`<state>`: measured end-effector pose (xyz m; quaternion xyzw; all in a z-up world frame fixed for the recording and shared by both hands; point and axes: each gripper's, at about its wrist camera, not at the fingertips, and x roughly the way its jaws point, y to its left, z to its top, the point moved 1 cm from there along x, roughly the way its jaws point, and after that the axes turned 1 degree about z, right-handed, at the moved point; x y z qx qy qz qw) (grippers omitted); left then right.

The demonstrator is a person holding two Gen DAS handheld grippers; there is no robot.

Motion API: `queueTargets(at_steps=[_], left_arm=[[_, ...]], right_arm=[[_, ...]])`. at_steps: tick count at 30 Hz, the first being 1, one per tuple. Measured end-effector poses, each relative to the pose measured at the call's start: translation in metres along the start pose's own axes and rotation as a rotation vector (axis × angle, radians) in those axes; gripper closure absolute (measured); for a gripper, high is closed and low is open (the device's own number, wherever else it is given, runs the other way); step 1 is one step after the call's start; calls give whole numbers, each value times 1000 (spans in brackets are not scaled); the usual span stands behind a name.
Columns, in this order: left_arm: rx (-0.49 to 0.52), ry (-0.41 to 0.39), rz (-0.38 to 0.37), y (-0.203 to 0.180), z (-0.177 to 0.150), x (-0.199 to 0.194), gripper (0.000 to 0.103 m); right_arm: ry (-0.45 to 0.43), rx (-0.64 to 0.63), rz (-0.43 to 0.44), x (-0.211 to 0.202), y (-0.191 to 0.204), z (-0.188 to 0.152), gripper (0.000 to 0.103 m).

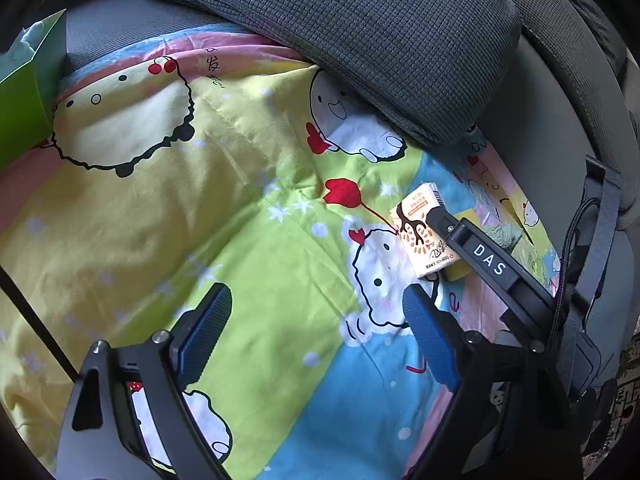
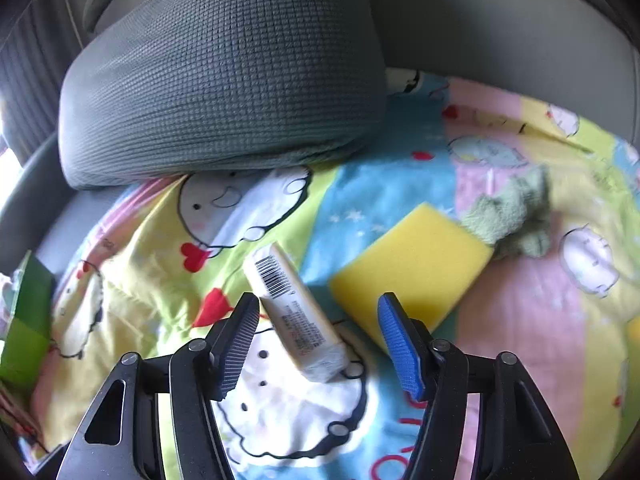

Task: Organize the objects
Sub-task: 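Open the right gripper and move it to the white tissue pack, then grasp the white-and-orange tissue pack with the right gripper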

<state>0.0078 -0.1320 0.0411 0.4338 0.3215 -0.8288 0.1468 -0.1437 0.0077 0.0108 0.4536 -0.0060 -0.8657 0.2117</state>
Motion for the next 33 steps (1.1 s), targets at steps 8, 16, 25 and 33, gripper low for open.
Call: queueTargets(at_steps=[8, 16, 25, 33], left_arm=[[5, 11, -10, 0, -2, 2, 16], [20, 49, -35, -8, -6, 9, 16], [128, 114, -80, -40, -24, 19, 16], [229, 217, -141, -74, -50, 36, 16]], right_arm=[[58, 131, 113, -10, -15, -11, 79], [128, 419, 240, -67, -60, -57, 79], [176, 417, 27, -97, -98, -89, 36], [51, 446, 113, -114, -117, -81, 30]])
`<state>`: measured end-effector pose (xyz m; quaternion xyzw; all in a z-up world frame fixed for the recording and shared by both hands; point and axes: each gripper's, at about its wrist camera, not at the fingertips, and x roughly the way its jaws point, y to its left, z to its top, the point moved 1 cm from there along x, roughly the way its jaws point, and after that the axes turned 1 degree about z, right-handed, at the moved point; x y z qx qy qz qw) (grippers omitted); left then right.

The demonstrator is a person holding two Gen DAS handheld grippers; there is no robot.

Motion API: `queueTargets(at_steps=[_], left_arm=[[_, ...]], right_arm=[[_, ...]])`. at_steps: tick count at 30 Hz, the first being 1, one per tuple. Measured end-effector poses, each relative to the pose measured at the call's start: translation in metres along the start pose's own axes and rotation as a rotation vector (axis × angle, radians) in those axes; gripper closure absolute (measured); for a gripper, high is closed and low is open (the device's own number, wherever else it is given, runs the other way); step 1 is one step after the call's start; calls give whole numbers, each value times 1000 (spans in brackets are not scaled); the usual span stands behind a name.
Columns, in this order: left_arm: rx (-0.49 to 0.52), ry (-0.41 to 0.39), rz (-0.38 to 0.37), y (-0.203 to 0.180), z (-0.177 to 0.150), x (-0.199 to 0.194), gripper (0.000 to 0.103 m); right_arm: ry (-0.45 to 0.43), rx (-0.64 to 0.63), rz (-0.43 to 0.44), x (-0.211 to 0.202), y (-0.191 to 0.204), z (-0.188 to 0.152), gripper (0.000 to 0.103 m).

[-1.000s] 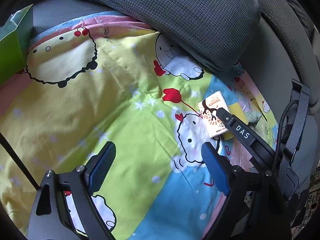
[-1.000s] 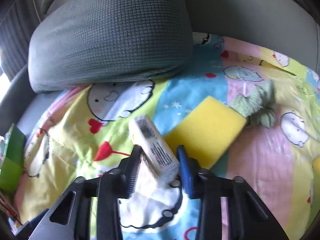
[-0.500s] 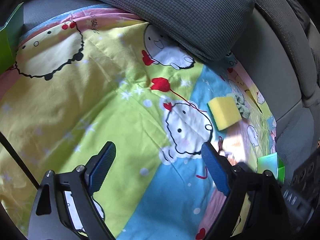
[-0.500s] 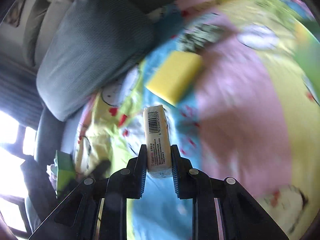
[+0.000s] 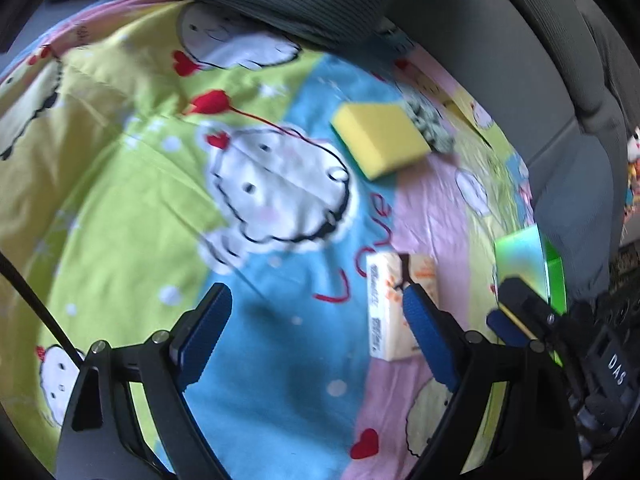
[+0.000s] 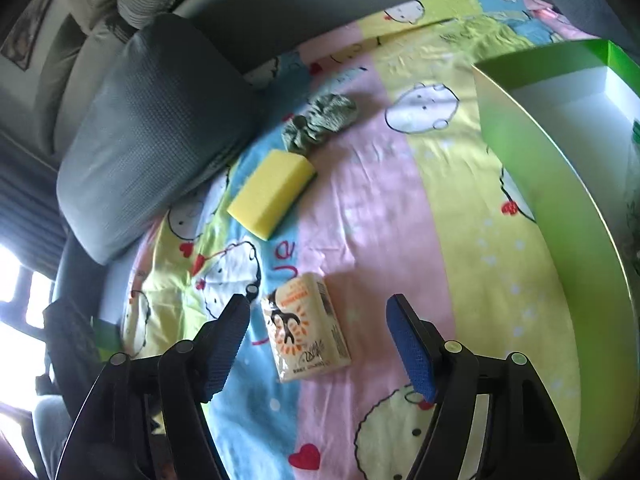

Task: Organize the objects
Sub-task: 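Grasp the white-and-orange tissue pack with the right gripper, then carry the tissue pack into the white box with the right gripper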

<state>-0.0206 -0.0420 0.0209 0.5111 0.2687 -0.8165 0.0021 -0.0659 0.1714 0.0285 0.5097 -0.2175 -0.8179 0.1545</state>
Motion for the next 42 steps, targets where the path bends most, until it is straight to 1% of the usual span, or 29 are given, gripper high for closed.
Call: queueTargets(at_steps=[2, 4, 5, 6, 7, 8, 10, 11, 12, 13, 14, 15, 17, 19, 20, 23, 29, 33, 36, 38, 42], left_arm=[[26, 17, -6, -9, -4, 5, 18], [55, 29, -7, -15, -8, 10, 18], [69, 35, -6, -18, -9, 12, 20], [76, 38, -9, -19, -9, 14, 25], [79, 44, -12, -19, -10, 15, 27], [79, 51, -14, -20, -10, 17, 29], [90, 52, -20, -22, -12, 18, 29], [96, 52, -31, -23, -13, 19, 33], [98, 56, -46, -24, -13, 19, 43], [98, 65, -65, -25, -14, 19, 46], [96, 77, -85, -25, -15, 21, 49], [102, 79, -87, -28, -16, 22, 50], [124, 73, -71, -32, -18, 24, 52], [138, 67, -80, -35, -19, 25, 57], [144, 71, -94, -37, -20, 26, 62], [159, 80, -117, -42, -22, 29, 68], [182, 75, -111, -45, -23, 30, 69], [205, 44, -108, -50, -24, 24, 70], [248, -4, -118, -59, -26, 13, 70], [269, -42, -132, -65, -27, 4, 70], [319, -114, -187, -80, -32, -17, 70]], right_arm=[[2, -20, 21, 3, 3, 1, 36], [19, -25, 39, 6, 4, 3, 50], [30, -27, 44, 9, 4, 4, 53], [37, -30, 47, 10, 4, 3, 58], [49, -41, 49, 14, 5, 2, 61], [65, -52, 48, 19, 7, 2, 61], [86, -59, 37, 24, 9, 0, 61], [97, -59, 34, 28, 9, -1, 61], [109, -57, 32, 31, 9, -1, 61], [118, -55, 31, 34, 9, -2, 60], [126, -53, 29, 37, 8, -2, 60], [135, -53, 23, 39, 7, -3, 60], [148, -52, 16, 43, 6, -4, 60], [163, -47, 15, 46, 5, -4, 60], [171, -45, 14, 48, 4, -5, 60], [190, -40, 16, 54, 3, -5, 60], [204, -44, 11, 59, 3, -6, 60], [193, -28, 16, 56, 2, -5, 60], [150, -42, 22, 45, 6, -4, 60], [107, -52, 40, 31, 8, -3, 60], [5, -70, 40, 0, 11, -3, 60]])
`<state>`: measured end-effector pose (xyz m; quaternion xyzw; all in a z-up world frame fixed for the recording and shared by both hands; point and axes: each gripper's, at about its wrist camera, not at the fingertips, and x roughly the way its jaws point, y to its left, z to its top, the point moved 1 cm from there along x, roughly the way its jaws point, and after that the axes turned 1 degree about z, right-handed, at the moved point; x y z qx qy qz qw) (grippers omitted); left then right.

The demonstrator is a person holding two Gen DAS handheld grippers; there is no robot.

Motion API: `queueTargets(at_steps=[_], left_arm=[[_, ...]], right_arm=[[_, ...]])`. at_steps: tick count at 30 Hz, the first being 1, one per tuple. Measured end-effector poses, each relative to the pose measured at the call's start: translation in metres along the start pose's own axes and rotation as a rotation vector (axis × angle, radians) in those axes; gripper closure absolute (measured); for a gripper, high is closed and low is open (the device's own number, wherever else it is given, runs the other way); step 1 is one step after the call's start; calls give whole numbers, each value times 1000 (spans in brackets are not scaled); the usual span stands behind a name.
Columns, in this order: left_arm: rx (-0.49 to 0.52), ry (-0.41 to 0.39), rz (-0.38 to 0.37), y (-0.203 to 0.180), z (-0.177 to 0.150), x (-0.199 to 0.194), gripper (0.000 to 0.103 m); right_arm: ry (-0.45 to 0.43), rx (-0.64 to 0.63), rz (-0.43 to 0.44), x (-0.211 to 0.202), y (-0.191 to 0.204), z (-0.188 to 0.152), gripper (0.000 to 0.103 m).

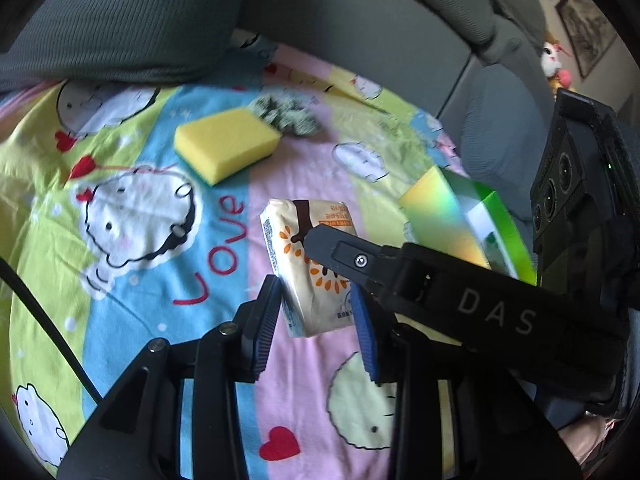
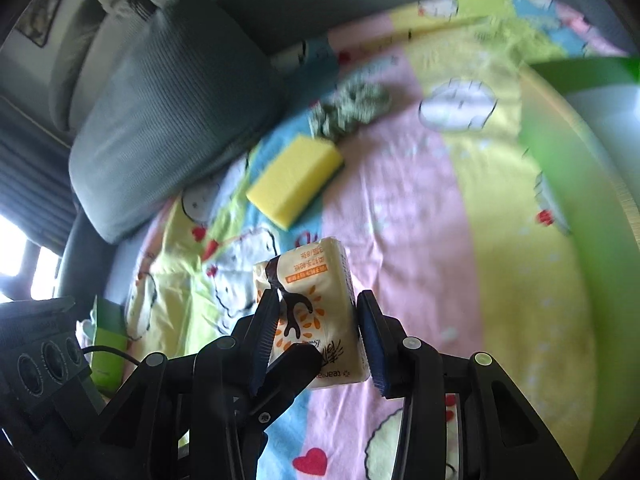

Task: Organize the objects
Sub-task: 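Carry the tissue pack into the white box with the right gripper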

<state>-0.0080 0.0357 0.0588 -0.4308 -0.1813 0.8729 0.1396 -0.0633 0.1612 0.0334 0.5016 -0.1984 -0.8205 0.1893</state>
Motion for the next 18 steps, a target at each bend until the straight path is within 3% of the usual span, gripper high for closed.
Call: queueTargets(at_steps=[8, 18], left_arm=[[93, -169, -69, -36, 3, -33, 70], [169, -269, -105, -64, 3, -50, 70]], right_arm=[[-189, -77, 0, -59, 16, 2, 60], [-294, -87, 23, -95, 13, 3, 60]])
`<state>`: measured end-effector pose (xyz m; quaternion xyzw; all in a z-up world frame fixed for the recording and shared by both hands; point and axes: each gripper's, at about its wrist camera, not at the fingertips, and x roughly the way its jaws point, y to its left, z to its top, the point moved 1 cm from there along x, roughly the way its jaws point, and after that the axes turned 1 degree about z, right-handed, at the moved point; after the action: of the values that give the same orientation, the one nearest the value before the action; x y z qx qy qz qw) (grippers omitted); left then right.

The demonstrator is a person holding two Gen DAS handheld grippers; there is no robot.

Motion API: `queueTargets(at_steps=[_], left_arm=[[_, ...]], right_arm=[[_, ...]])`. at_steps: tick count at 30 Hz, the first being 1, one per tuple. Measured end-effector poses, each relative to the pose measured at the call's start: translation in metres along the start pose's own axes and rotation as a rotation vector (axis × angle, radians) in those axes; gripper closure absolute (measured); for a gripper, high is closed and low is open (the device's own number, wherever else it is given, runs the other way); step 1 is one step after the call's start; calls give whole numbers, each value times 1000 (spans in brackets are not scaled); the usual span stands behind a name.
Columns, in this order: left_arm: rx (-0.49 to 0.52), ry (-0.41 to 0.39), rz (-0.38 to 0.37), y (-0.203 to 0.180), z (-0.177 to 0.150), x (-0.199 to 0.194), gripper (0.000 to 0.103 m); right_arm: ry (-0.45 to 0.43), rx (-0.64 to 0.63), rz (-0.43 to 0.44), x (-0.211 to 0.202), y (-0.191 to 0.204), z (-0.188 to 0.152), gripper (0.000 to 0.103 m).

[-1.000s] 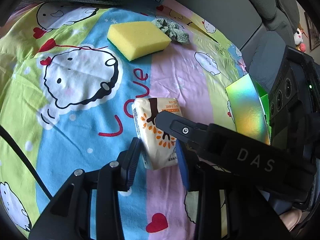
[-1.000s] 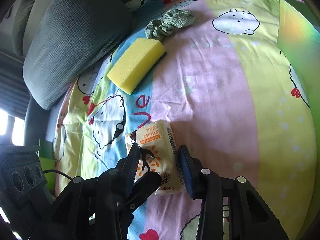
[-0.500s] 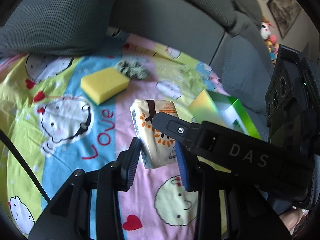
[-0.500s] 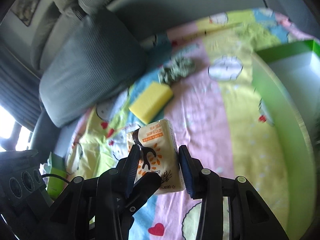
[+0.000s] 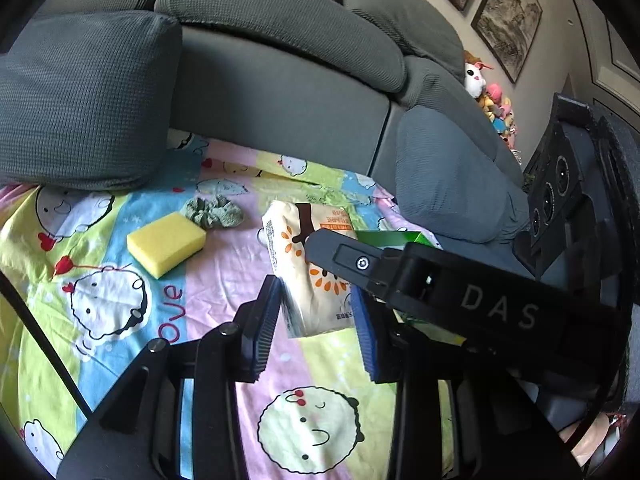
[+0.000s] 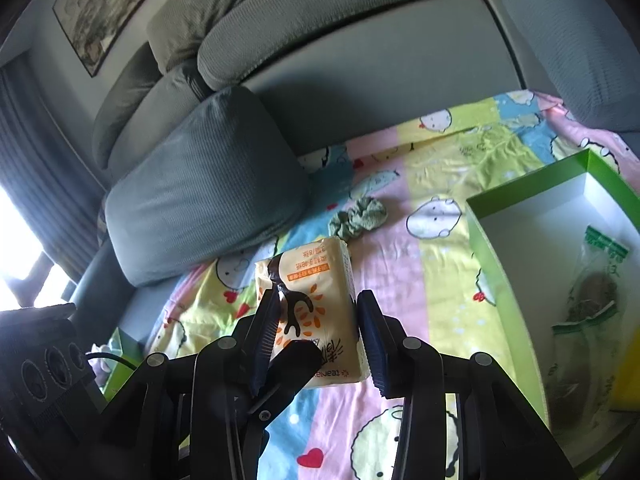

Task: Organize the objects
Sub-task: 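Carry the tissue pack into the white box with the right gripper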

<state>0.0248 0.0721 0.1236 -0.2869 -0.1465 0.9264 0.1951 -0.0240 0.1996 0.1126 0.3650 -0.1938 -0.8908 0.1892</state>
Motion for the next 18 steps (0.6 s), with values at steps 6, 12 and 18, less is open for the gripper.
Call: queueTargets(at_steps=[6, 12, 18], left_arm=[[59, -45, -27, -17, 5, -1, 70], [108, -46, -57, -34, 9, 8, 70], [165, -25, -97, -54, 13, 23, 70]], right_arm=[[-71, 3, 9, -21, -5, 5, 60], [-124, 29, 2, -35, -20, 10, 60], [-180, 87, -9, -49, -42, 13, 60]])
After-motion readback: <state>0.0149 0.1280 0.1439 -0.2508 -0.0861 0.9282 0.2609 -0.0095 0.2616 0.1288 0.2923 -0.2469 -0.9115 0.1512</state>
